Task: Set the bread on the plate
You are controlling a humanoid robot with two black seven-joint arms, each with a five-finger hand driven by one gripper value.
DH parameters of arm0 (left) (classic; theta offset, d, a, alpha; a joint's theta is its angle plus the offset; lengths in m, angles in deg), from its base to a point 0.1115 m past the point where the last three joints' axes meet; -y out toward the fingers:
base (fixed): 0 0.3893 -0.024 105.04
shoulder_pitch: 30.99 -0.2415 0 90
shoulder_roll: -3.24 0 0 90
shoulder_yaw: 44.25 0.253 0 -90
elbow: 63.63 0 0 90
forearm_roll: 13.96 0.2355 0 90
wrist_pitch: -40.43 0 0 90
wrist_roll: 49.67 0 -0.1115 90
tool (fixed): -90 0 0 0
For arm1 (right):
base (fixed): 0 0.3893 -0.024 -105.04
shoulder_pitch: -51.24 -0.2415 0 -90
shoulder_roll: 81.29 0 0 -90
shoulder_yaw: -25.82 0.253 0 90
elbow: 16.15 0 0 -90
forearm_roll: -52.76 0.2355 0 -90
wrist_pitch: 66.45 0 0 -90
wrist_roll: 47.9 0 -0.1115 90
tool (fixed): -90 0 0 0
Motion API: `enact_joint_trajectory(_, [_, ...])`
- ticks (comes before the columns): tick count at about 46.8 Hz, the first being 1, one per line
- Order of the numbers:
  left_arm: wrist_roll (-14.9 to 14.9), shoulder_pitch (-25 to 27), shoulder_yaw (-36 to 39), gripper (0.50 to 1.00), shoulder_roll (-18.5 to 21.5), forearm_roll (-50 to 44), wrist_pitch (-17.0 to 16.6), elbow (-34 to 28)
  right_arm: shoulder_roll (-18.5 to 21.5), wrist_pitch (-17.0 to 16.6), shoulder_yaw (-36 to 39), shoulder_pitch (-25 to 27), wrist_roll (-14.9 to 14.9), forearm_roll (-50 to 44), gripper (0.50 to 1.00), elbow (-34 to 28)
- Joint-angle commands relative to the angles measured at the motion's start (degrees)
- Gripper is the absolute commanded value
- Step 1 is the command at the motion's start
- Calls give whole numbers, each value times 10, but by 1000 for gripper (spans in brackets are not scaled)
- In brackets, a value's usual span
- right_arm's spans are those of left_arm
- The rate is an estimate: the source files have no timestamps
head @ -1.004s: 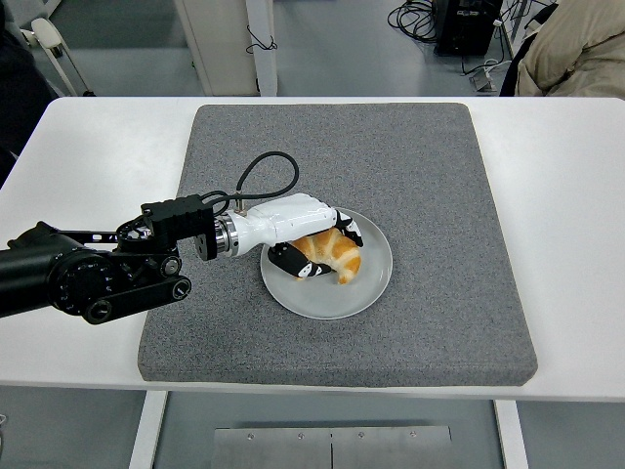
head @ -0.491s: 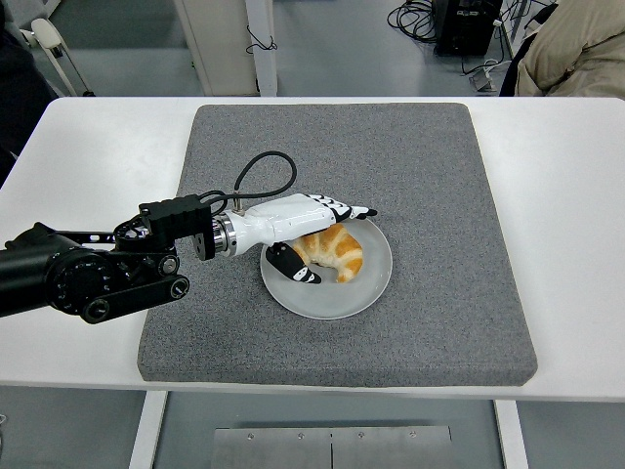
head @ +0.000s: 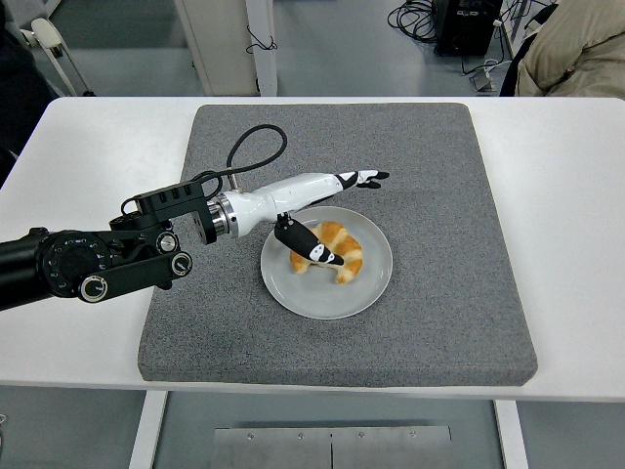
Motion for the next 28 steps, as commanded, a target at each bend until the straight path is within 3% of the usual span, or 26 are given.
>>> enact_joint_trajectory(1, [0, 2, -9, 968, 11, -36, 0, 1, 0, 0, 1, 0, 0, 0, 1000, 0])
enact_joint_trajectory(18, [-9, -45, -113, 969, 27, -200, -12, 7, 0, 0, 0, 0, 0, 0, 1000, 0])
enact_joint_trajectory(28, [-6, -97, -173, 969, 14, -292, -94, 15, 0, 0, 0, -1, 0, 0, 1000, 0])
